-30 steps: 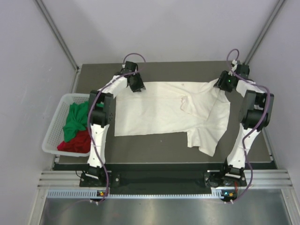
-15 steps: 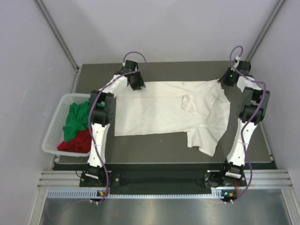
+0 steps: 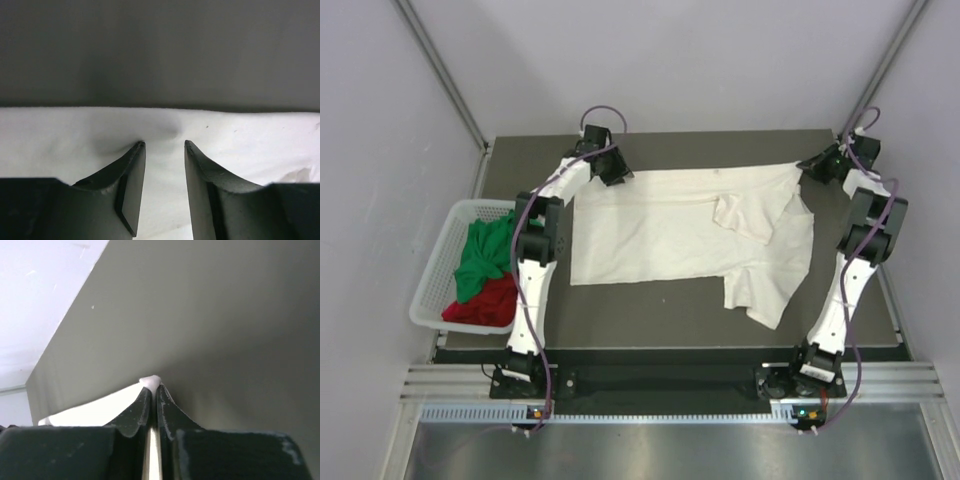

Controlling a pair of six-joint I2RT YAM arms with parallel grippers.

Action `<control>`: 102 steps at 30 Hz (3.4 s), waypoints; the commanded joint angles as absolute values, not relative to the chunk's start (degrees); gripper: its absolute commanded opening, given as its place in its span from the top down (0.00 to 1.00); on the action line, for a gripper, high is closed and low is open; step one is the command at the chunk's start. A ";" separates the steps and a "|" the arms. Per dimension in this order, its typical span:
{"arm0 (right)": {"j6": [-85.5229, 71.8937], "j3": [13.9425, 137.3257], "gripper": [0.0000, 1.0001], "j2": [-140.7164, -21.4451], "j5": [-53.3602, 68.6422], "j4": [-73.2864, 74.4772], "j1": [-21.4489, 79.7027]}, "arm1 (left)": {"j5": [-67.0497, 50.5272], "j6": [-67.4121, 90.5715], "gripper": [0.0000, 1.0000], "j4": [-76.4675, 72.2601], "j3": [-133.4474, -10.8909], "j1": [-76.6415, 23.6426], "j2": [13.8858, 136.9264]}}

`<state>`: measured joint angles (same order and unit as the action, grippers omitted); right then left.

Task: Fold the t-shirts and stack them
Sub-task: Fold the tshirt

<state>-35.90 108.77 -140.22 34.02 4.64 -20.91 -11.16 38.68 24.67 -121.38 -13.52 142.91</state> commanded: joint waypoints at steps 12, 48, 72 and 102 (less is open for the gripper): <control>-30.76 116.37 0.39 -128.69 10.57 29.65 -20.66 | -10.56 30.33 0.52 35.67 -120.42 -12.48 128.25; -63.80 28.84 0.50 -58.62 -3.34 51.60 -1.67 | -6.24 29.97 0.50 35.24 -65.57 -21.36 82.27; -54.67 42.27 1.00 -50.18 -14.77 53.88 -1.14 | 1.84 42.78 0.42 32.97 -56.78 -21.18 73.31; -47.02 41.75 1.00 -54.05 -3.25 42.80 -1.14 | 16.52 107.23 0.60 44.56 -45.17 -21.45 79.27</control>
<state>-47.94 41.67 -54.08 -4.16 45.19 -1.76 14.39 103.09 47.68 -44.49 -21.17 77.54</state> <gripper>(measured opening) 0.009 0.403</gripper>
